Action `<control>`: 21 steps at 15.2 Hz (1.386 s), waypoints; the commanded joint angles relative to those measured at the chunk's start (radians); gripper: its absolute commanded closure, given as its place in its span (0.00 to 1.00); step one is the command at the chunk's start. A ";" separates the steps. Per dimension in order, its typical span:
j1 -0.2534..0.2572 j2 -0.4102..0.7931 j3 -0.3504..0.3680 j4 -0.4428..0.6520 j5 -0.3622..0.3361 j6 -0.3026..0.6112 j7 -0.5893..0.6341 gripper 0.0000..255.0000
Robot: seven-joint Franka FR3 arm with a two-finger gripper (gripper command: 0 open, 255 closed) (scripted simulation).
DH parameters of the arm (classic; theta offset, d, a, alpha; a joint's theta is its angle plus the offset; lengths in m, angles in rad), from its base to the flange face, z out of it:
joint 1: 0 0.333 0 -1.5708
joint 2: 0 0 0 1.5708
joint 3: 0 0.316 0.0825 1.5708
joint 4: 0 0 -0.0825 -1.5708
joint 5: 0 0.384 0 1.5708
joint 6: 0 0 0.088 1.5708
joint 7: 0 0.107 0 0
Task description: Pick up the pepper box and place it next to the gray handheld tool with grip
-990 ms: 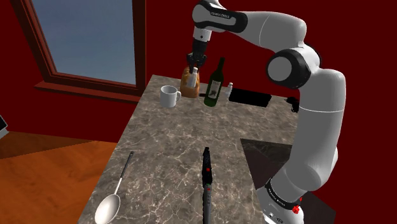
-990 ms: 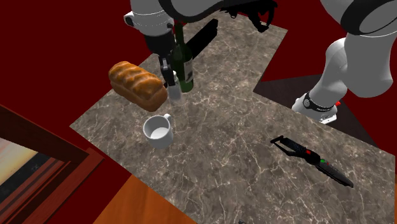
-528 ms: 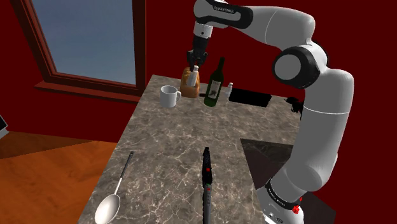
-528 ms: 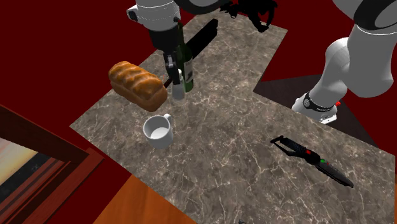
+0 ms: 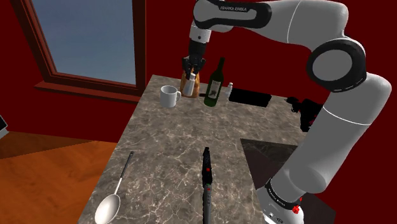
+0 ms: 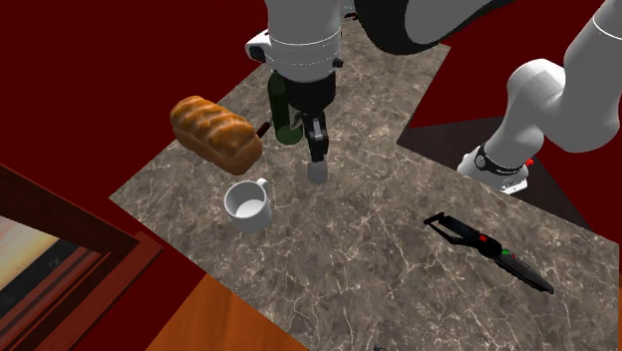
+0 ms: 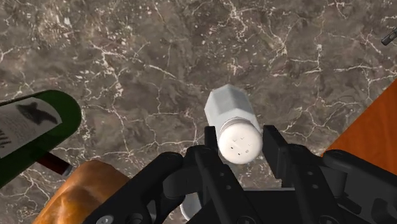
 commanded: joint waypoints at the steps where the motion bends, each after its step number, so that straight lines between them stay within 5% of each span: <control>1: 0.019 -0.070 0.014 -0.087 0.000 0.021 0.032 1.00; 11: 0.116 -0.285 0.117 -0.342 0.028 0.083 0.219 1.00; 21: 0.215 -0.417 0.250 -0.474 0.084 0.114 0.426 1.00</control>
